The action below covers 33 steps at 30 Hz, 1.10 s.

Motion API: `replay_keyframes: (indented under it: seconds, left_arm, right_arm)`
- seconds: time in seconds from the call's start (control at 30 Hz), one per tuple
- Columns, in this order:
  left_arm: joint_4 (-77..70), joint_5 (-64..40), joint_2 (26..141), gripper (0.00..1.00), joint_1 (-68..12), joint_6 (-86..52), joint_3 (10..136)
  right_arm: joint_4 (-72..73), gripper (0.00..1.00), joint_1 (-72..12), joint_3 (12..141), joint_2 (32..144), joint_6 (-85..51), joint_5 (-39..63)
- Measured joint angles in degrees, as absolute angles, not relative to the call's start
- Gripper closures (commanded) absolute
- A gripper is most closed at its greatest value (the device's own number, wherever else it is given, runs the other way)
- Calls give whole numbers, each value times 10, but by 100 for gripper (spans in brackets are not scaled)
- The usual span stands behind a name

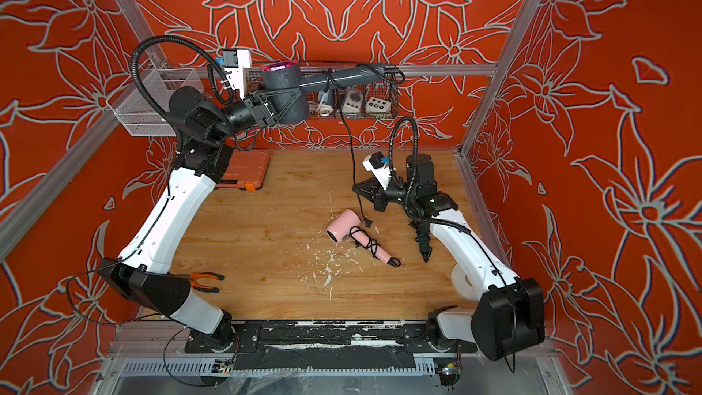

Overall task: Wrap the cord around the hair dryer
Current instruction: Wrap the power cord around the hair dryer.

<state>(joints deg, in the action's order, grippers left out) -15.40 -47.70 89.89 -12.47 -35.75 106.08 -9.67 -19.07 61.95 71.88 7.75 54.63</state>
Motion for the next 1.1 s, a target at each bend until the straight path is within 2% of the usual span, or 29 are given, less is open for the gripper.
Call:
replay_keyframes:
  seconds: [0.2,0.43,0.83,1.1]
  left_arm:
    - [-119,-438,900,100,-85,-308,1016]
    - [-33,-406,914,100,-86,-216,931]
    - [165,-350,898,100,-190,-34,863]
    - [245,-385,806,100,-253,34,755]
  right_arm:
    - [-205,100,-276,639,653,114,502]
    - [-372,100,-362,768,625,158,418]
    - [-619,100,-373,1106,722,283,249]
    - [-669,100,-373,1218,808,362,154]
